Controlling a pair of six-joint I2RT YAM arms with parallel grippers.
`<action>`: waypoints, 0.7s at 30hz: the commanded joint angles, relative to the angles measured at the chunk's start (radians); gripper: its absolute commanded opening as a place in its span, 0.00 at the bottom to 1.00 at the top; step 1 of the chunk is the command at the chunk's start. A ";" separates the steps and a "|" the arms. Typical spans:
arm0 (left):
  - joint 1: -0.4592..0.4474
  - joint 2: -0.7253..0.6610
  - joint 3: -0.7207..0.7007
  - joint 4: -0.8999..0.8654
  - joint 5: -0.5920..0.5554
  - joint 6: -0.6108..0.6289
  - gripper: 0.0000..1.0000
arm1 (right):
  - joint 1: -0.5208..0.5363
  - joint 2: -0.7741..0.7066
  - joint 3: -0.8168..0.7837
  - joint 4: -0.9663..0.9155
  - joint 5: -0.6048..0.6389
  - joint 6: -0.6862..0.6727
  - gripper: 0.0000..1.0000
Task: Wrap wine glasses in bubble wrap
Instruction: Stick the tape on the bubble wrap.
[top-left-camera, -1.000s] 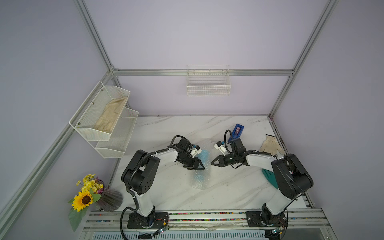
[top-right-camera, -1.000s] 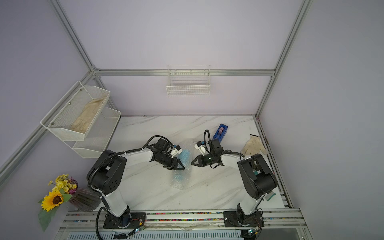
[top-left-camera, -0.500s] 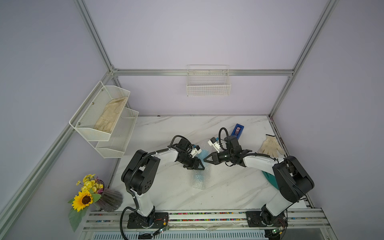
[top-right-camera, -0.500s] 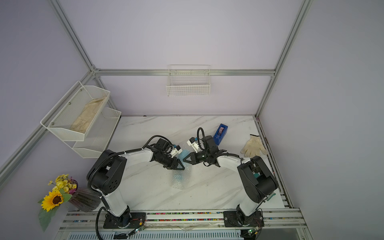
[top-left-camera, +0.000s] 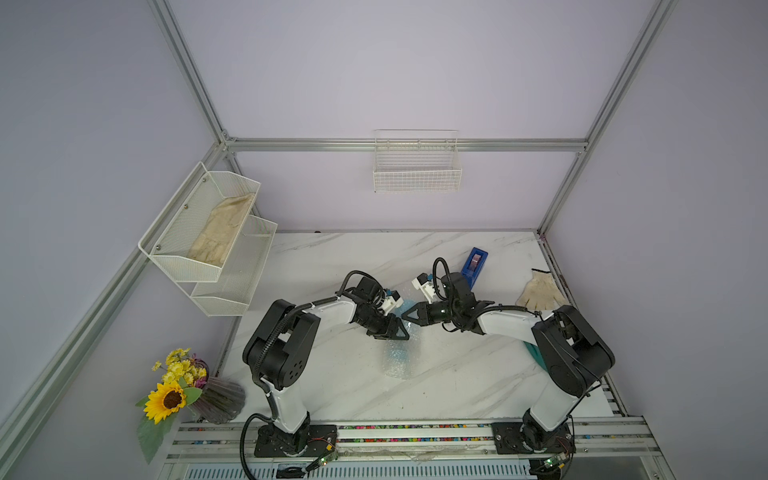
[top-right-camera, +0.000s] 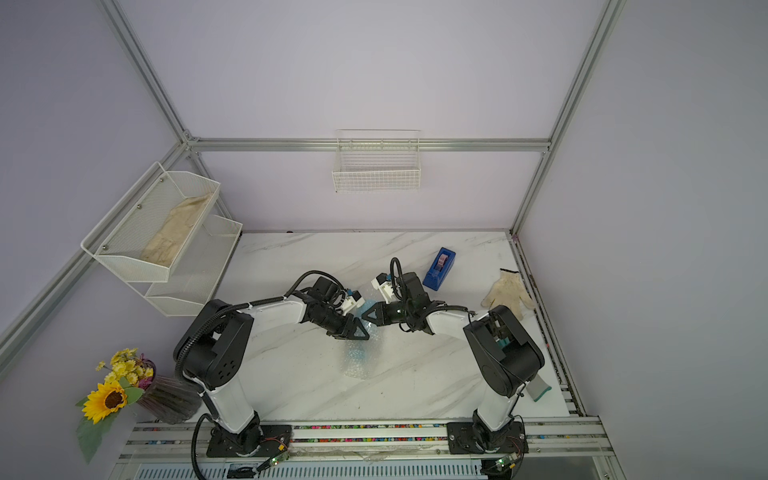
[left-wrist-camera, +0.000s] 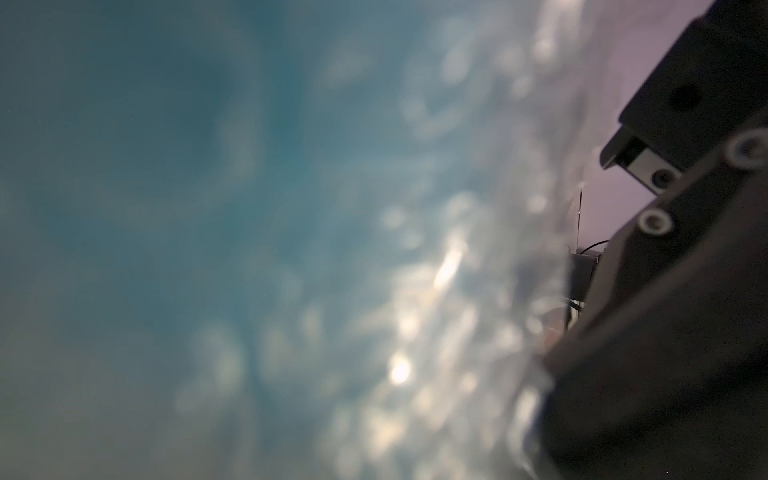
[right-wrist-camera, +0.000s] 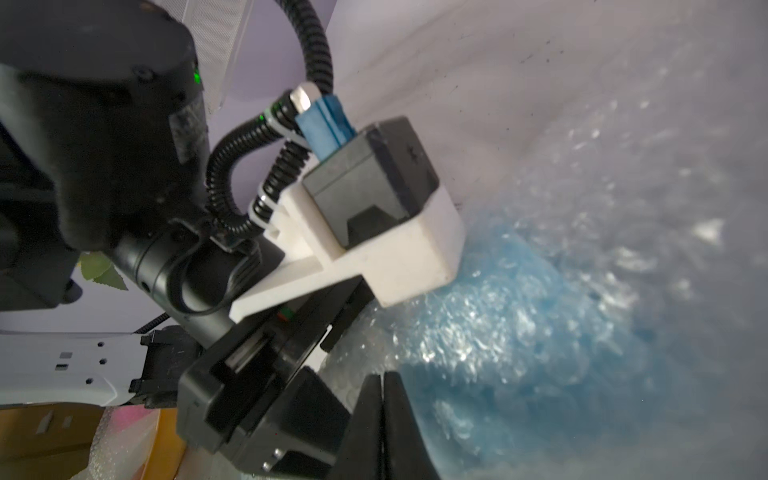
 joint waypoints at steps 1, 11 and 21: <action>0.004 -0.025 0.082 0.009 0.024 0.013 0.50 | 0.008 0.000 0.022 0.046 0.003 0.036 0.10; 0.005 -0.036 0.080 0.009 0.008 0.010 0.56 | -0.124 -0.213 -0.037 -0.023 0.035 0.097 0.31; 0.004 -0.125 0.100 -0.057 -0.080 0.006 1.00 | -0.142 -0.226 -0.085 -0.051 0.129 0.168 0.44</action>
